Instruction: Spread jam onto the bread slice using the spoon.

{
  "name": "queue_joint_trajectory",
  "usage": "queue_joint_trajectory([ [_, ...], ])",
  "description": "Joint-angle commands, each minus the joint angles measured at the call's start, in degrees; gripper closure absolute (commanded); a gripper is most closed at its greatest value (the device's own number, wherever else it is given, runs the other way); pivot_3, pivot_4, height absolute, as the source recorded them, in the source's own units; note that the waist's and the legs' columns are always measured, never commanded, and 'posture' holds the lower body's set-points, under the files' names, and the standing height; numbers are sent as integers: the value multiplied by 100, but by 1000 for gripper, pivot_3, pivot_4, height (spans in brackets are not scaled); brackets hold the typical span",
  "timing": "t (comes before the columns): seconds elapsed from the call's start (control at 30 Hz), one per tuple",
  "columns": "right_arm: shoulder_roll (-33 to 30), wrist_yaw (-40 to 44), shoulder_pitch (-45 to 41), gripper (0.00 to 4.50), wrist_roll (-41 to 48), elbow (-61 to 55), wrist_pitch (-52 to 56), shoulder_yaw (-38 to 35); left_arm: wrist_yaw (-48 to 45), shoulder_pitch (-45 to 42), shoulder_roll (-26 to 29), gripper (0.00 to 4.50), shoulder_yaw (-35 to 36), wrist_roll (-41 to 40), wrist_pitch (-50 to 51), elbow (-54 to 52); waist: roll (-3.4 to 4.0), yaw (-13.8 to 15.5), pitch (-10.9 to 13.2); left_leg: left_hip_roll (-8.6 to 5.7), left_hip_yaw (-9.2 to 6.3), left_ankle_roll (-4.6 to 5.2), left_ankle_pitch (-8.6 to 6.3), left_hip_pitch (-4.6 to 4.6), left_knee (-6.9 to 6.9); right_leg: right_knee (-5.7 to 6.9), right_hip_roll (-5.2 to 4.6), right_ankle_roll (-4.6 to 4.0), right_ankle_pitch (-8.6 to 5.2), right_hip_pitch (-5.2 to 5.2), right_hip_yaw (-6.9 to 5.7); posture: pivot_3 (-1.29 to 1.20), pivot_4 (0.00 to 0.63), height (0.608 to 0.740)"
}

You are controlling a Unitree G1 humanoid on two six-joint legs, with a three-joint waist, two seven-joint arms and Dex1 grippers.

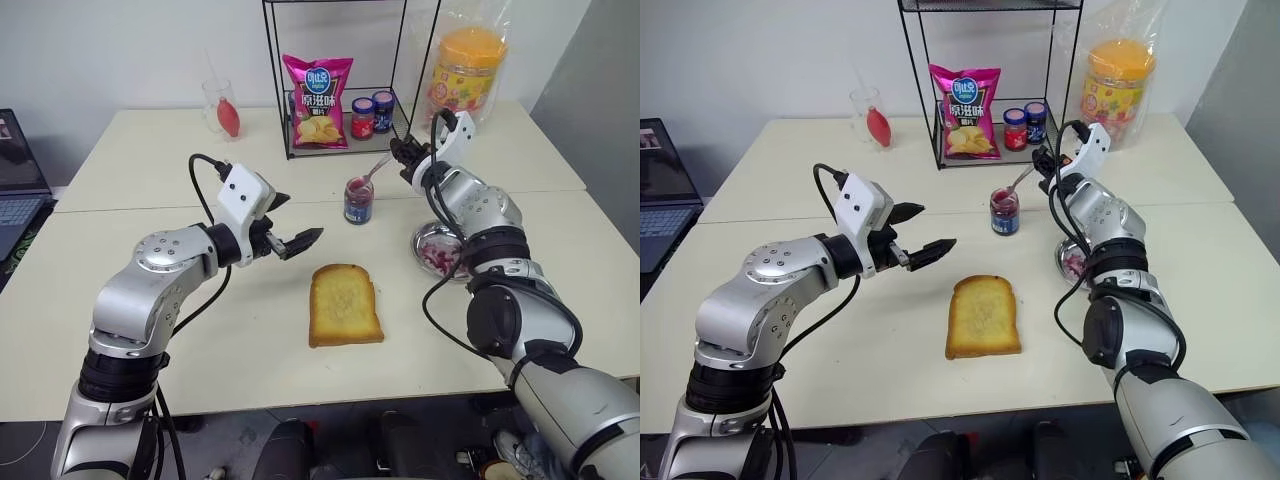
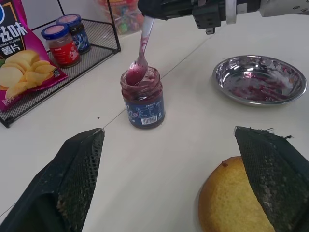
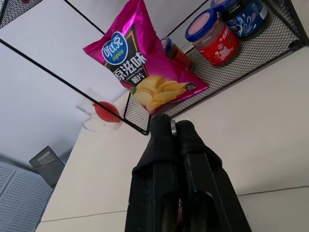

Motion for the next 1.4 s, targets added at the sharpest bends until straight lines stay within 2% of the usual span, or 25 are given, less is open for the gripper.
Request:
queue_joint_trajectory([
  [0.03, -43, -126, -77, 4443, 303, -246, 109, -241, -16, -143, 22, 0, 86, 15, -116, -57, 0, -1, 0, 0, 1, 0, 0, 0, 0, 0, 0, 0, 0, 0, 0, 0, 150, 740],
  [0.33, -118, -392, 30, 4443, 698, -411, 359, -616, 43, -165, -37, 0, 266, -143, -29, -48, 0, 1, 0, 0, 1, 0, 0, -1, 0, -1, 0, 0, 0, 0, 1, 0, 150, 740],
  [0.83, -80, -424, 210, 4443, 954, -889, 578, -580, -137, -34, 83, 0, 227, -207, -39, -104, 0, 0, 0, 0, 1, 0, 0, -1, -1, -1, 2, 0, 0, 0, 0, 0, 150, 740],
  [1.13, 156, -824, 726, 4443, 1753, -2766, 1706, -577, -444, 556, 525, 0, 534, -323, -212, -428, 0, 2, 1, 5, 0, 1, -1, -3, -7, -3, 4, 0, 0, -4, 0, 0, 150, 740],
  [1.2, 343, -1227, 1149, 4443, 2380, -3874, 2393, -596, -456, 1056, 471, 0, 899, -750, 18, -879, 0, -2, 1, 8, 0, 1, -1, -4, -6, -5, 3, 0, 0, -5, -1, 0, 150, 740],
  [1.3, 401, -1415, 2101, 4443, 2965, -5464, 3237, -152, -617, 2050, 506, 0, 1215, -1031, -22, -1538, 1, 1, 0, 20, 0, 0, -3, -8, -10, -8, -13, -1, -1, -9, -2, 0, 150, 740],
  [1.4, 500, -1633, 2652, 4443, 3411, -6244, 3629, 110, -577, 2678, 383, 0, 1400, -1072, -202, -1685, 1, 3, 1, 23, -1, 2, -7, -10, -17, -9, -13, -5, -3, -14, -3, 0, 150, 740],
])
